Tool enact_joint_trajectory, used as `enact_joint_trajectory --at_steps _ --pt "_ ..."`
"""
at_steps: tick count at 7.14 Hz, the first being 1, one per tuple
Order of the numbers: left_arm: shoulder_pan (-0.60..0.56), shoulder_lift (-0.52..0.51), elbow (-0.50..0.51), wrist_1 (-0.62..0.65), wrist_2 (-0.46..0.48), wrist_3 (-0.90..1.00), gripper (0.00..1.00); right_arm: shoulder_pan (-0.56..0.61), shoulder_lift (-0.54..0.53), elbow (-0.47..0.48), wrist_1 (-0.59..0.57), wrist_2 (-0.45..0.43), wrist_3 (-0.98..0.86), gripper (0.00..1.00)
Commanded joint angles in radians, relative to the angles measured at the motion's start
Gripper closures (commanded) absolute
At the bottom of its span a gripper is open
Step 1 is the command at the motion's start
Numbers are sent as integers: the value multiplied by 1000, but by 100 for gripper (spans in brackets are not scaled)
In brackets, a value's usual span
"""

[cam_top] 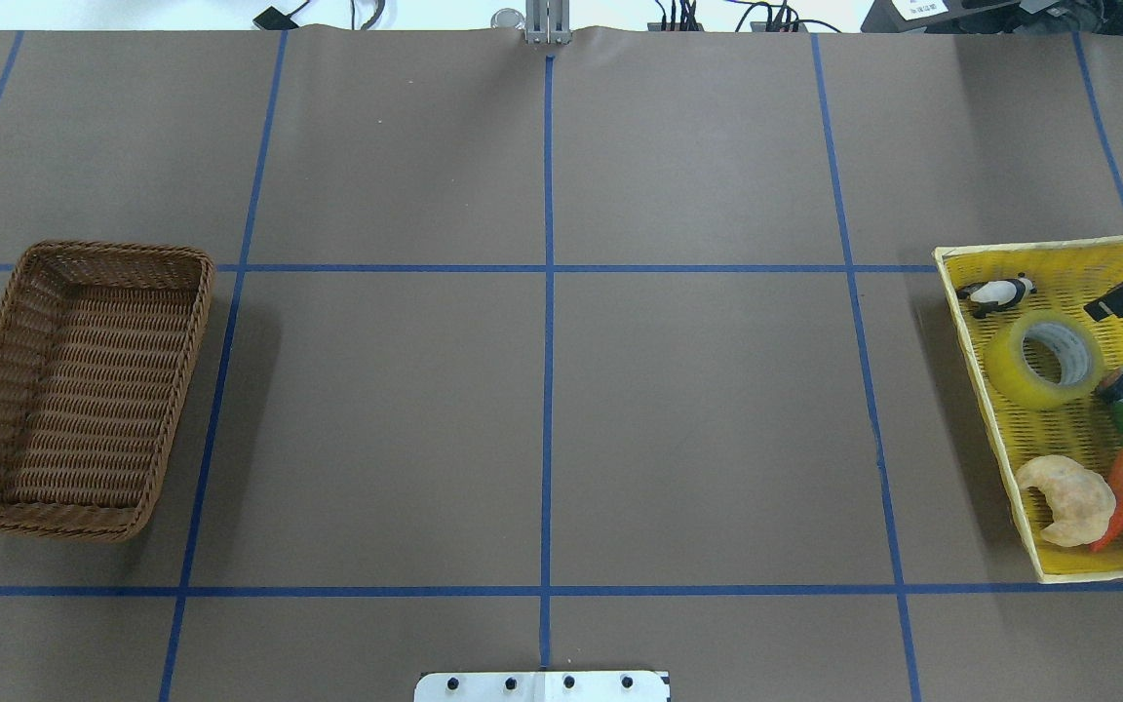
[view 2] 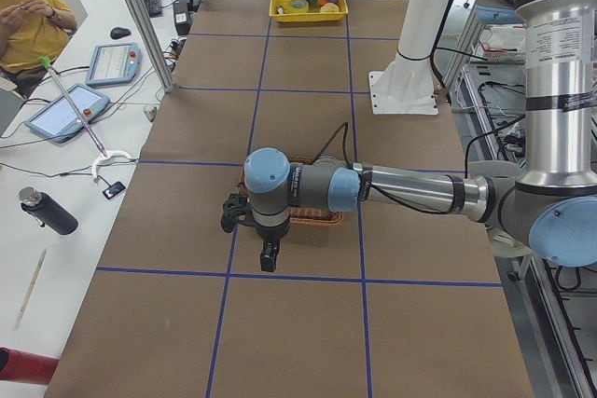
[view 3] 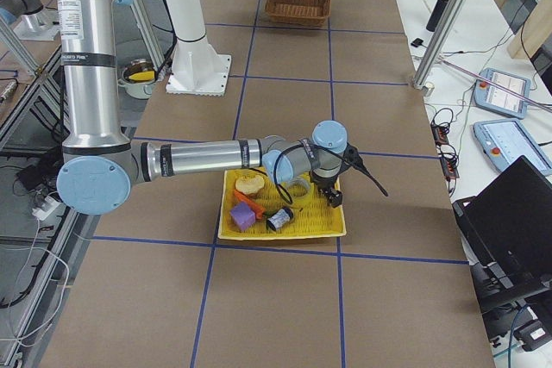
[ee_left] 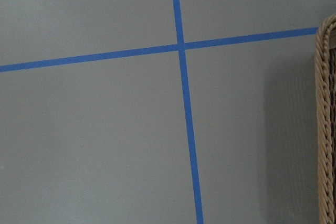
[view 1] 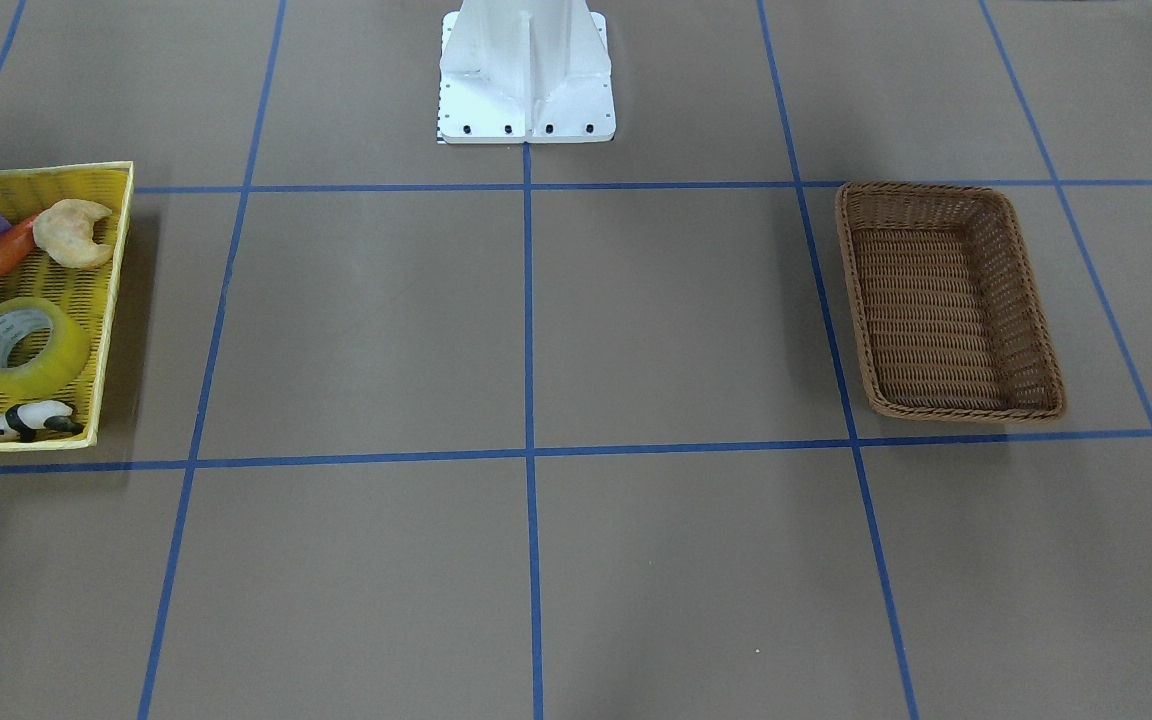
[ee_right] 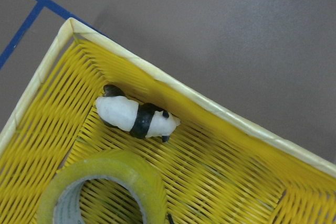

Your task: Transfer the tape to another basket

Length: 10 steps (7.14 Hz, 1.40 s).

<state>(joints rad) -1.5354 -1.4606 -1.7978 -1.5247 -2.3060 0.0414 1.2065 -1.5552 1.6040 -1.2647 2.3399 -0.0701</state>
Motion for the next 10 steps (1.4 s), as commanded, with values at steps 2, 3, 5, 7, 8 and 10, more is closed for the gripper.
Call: enact_joint_trajectory --at_steps 2,3,5,7,8,10 --pt "0 -11 2 1 0 -2 2 -56 -3 -55 -1 -1 4 0" --pt "1 -11 2 0 0 -2 2 -74 -3 -71 1 -4 3 0" --pt "1 -14 2 0 0 0 2 -91 9 -84 2 -51 -3 22" --pt "1 -15 2 0 0 0 2 -91 41 -81 -1 -53 -4 94" --pt "0 -15 2 0 0 0 2 -91 46 -76 -1 -54 -7 100" --pt "0 -15 3 0 0 0 2 -87 50 -34 -2 -68 -11 100"
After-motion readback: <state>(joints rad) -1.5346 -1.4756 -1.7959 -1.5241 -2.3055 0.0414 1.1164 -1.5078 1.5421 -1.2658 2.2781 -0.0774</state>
